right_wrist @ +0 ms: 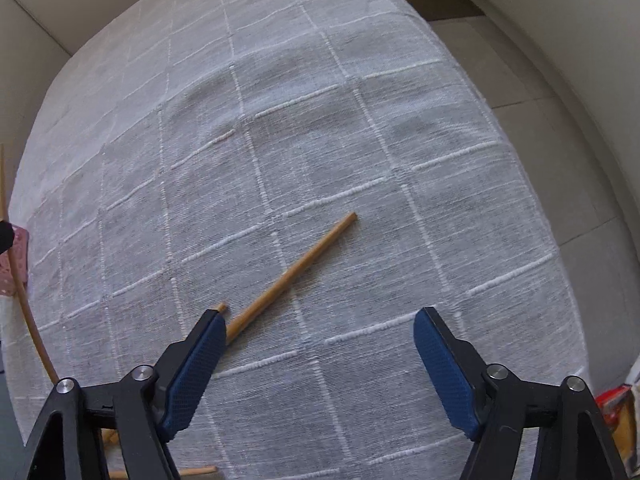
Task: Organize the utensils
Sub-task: 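Close the left tool on a chopstick and lift it while the right tool grasps another, then carry both held chopsticks upright over the pink holder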
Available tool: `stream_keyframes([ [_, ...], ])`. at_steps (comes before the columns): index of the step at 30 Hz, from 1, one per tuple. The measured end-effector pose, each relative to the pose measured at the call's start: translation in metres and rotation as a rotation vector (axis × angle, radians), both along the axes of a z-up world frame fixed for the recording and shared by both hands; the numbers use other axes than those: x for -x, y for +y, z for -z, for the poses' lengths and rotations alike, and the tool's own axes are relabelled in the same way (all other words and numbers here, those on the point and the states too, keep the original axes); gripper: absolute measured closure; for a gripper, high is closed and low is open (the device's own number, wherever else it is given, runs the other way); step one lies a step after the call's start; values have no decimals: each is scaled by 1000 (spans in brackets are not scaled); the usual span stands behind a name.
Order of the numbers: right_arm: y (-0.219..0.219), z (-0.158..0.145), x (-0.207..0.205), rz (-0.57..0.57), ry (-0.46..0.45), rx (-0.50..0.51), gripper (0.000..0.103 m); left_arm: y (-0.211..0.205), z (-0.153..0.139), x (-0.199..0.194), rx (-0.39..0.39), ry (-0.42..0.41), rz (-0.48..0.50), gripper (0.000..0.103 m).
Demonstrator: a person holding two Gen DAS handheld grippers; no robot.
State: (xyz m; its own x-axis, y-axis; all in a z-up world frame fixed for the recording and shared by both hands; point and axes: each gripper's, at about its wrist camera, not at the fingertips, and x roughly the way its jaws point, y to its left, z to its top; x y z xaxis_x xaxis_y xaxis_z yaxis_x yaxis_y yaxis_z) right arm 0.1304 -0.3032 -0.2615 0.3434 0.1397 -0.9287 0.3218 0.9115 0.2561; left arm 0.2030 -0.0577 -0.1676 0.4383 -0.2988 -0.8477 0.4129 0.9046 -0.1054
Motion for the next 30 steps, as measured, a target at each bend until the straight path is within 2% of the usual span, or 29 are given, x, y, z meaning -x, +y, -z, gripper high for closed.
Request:
stream_keyframes([
  [3, 1, 8, -8, 31, 11, -48, 48, 10, -6, 3, 22, -39, -26, 96],
  [9, 4, 11, -17, 99, -9, -18, 49, 21, -16, 4, 78, -46, -27, 96],
  [13, 18, 11, -25, 146, -18, 80, 51, 23, -16, 4, 81, -43, -29, 96],
  [16, 31, 12, -32, 175, -22, 177, 61, 25, -16, 5, 84, -45, -33, 96],
  [18, 33, 12, -35, 205, -30, 203, 73, 26, -16, 5, 84, -46, -38, 96],
  [19, 32, 12, -37, 221, -36, 200, 77, 27, -15, 5, 85, -46, -41, 96],
  [21, 28, 12, -40, 254, -42, 186, 89, 28, -14, 3, 90, -42, -49, 96],
  [28, 0, 11, -49, 307, -114, 7, 96, 36, -17, -2, 109, -58, -82, 96],
  [30, -5, 7, -49, 311, -146, -14, 97, 39, -20, -1, 117, -69, -87, 96],
])
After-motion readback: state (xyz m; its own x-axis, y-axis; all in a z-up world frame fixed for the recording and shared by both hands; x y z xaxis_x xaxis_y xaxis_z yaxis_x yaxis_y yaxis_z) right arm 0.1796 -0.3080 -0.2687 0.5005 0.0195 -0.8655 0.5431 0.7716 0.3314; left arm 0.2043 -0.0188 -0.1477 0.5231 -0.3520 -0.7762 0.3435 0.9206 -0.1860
